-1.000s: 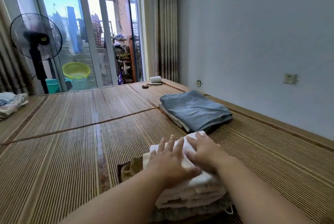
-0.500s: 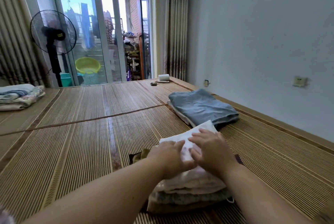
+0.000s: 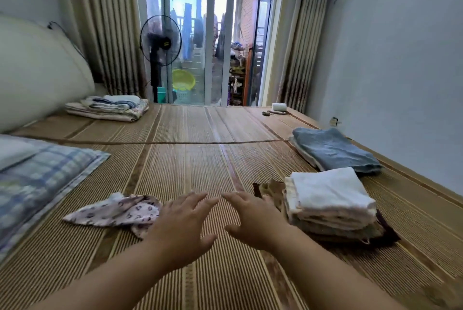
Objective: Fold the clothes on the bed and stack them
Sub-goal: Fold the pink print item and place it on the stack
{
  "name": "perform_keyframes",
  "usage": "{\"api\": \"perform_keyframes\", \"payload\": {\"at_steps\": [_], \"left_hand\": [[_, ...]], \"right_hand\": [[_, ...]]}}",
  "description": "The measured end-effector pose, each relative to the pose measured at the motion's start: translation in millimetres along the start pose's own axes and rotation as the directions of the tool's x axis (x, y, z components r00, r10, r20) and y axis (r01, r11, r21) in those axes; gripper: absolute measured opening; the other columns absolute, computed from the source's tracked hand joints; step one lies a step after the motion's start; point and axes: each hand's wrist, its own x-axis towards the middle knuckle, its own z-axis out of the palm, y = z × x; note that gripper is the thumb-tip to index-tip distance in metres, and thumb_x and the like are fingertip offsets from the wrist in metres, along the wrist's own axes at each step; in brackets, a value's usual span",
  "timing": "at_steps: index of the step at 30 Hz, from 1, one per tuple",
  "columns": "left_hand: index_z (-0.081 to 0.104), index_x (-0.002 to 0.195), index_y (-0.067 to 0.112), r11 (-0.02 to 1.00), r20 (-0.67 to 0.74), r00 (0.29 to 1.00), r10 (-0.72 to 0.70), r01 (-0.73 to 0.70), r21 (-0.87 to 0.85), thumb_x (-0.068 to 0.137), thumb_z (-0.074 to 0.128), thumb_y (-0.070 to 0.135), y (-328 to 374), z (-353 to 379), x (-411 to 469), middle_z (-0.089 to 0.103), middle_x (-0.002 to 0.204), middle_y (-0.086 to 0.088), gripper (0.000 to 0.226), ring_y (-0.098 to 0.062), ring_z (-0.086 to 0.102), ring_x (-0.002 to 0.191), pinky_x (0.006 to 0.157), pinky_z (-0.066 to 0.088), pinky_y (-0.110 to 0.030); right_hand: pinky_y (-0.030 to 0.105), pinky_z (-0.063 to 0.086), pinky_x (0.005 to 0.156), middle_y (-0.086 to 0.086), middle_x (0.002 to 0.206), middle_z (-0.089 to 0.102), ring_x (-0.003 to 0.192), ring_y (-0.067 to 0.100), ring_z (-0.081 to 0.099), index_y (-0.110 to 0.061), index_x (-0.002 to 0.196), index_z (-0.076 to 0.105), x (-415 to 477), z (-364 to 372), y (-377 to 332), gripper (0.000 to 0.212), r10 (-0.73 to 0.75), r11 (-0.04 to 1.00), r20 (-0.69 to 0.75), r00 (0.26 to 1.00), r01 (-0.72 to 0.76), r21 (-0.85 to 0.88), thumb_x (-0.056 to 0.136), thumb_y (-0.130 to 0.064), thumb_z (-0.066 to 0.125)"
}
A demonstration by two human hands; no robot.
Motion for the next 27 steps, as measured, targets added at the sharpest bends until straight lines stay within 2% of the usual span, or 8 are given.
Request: {"api": "perform_keyframes", "payload": {"at_steps": [6, 13, 18, 20, 22, 23, 25, 27], "left_hand": [[0.026, 0.144, 0.044, 0.962, 0.048, 0.968, -0.248, 0.252, -0.105, 0.080, 0.050, 0.063, -82.3, 12.9, -61.0, 0.029, 0.152, 0.012, 0.071, -0.011, 0.024, 0.141, 0.115, 0.024, -0.047], [0.029, 0.145, 0.038, 0.845, 0.221, 0.862, -0.456, 0.497, -0.199, 0.079, 0.058, 0.061, -158.3, 46.7, -83.3, 0.033, 0.152, 0.010, 0.076, -0.014, 0.031, 0.139, 0.112, 0.030, -0.049], [0.033, 0.142, 0.040, 0.791, 0.239, 0.824, -0.513, 0.562, -0.240, 0.078, 0.056, 0.059, -178.4, 66.7, -85.5, 0.039, 0.148, 0.009, 0.071, -0.016, 0.037, 0.135, 0.110, 0.031, -0.052], [0.033, 0.142, 0.040, 0.787, 0.279, 0.810, -0.515, 0.577, -0.221, 0.079, 0.057, 0.059, -181.5, 73.4, -87.1, 0.038, 0.148, 0.010, 0.069, -0.016, 0.036, 0.135, 0.111, 0.027, -0.052], [0.033, 0.141, 0.041, 0.779, 0.301, 0.801, -0.518, 0.587, -0.220, 0.080, 0.057, 0.059, -185.0, 76.0, -86.6, 0.038, 0.148, 0.010, 0.068, -0.016, 0.035, 0.135, 0.111, 0.026, -0.050], [0.033, 0.142, 0.041, 0.775, 0.303, 0.799, -0.520, 0.590, -0.227, 0.080, 0.057, 0.058, -185.9, 75.4, -86.0, 0.037, 0.148, 0.010, 0.068, -0.016, 0.034, 0.136, 0.112, 0.026, -0.050], [0.033, 0.142, 0.040, 0.771, 0.294, 0.806, -0.514, 0.584, -0.253, 0.081, 0.057, 0.057, -186.0, 72.8, -84.6, 0.036, 0.149, 0.010, 0.068, -0.016, 0.033, 0.137, 0.113, 0.025, -0.051], [0.034, 0.141, 0.039, 0.781, 0.274, 0.827, -0.492, 0.558, -0.282, 0.081, 0.057, 0.056, -182.7, 70.0, -82.6, 0.039, 0.147, 0.011, 0.066, -0.014, 0.035, 0.136, 0.113, 0.025, -0.052]], "right_hand": [[0.056, 0.019, 0.112, -0.010, 0.153, 0.032, 0.137, 0.016, 0.036, -0.041, 0.146, 0.017, 26.3, 51.8, -93.1, 0.074, -0.060, 0.998, 0.130, 0.990, 0.060, 0.005, 0.086, -0.051, 0.058], [0.052, 0.031, 0.110, -0.008, 0.153, 0.031, 0.138, 0.019, 0.034, -0.039, 0.147, 0.019, 80.5, 126.7, -165.2, 0.078, 0.020, 0.997, 0.246, 0.969, -0.036, 0.062, 0.082, -0.053, 0.060], [0.041, 0.027, 0.113, -0.002, 0.157, 0.024, 0.143, 0.021, 0.025, -0.027, 0.149, 0.023, 132.1, 163.7, -181.3, 0.070, 0.105, 0.954, 0.107, 0.989, -0.131, 0.269, 0.090, -0.040, 0.057], [0.038, 0.034, 0.106, 0.001, 0.153, 0.030, 0.138, 0.022, 0.033, -0.028, 0.151, 0.019, 152.3, 168.9, -178.5, 0.072, 0.205, 0.914, 0.119, 0.971, -0.234, 0.331, 0.091, -0.043, 0.057], [0.030, 0.042, 0.089, 0.002, 0.134, 0.049, 0.118, 0.022, 0.052, -0.029, 0.149, 0.023, 165.3, 167.4, -174.2, 0.075, 0.269, 0.905, 0.189, 0.944, -0.315, 0.286, 0.087, -0.042, 0.062], [0.027, 0.044, 0.084, 0.001, 0.123, 0.057, 0.108, 0.021, 0.058, -0.027, 0.145, 0.032, 168.7, 165.7, -172.6, 0.068, 0.270, 0.932, 0.230, 0.935, -0.314, 0.182, 0.087, -0.041, 0.062], [0.031, 0.054, 0.082, 0.001, 0.105, 0.065, 0.091, 0.019, 0.063, -0.019, 0.123, 0.057, 171.7, 162.4, -169.3, 0.036, 0.282, 0.955, 0.266, 0.922, -0.297, 0.015, 0.090, -0.033, 0.059], [0.035, 0.058, 0.077, 0.001, 0.091, 0.068, 0.081, 0.017, 0.066, -0.019, 0.099, 0.066, 165.4, 153.9, -167.6, 0.015, 0.303, 0.924, 0.310, 0.901, -0.358, 0.138, 0.092, -0.025, 0.055]]}}
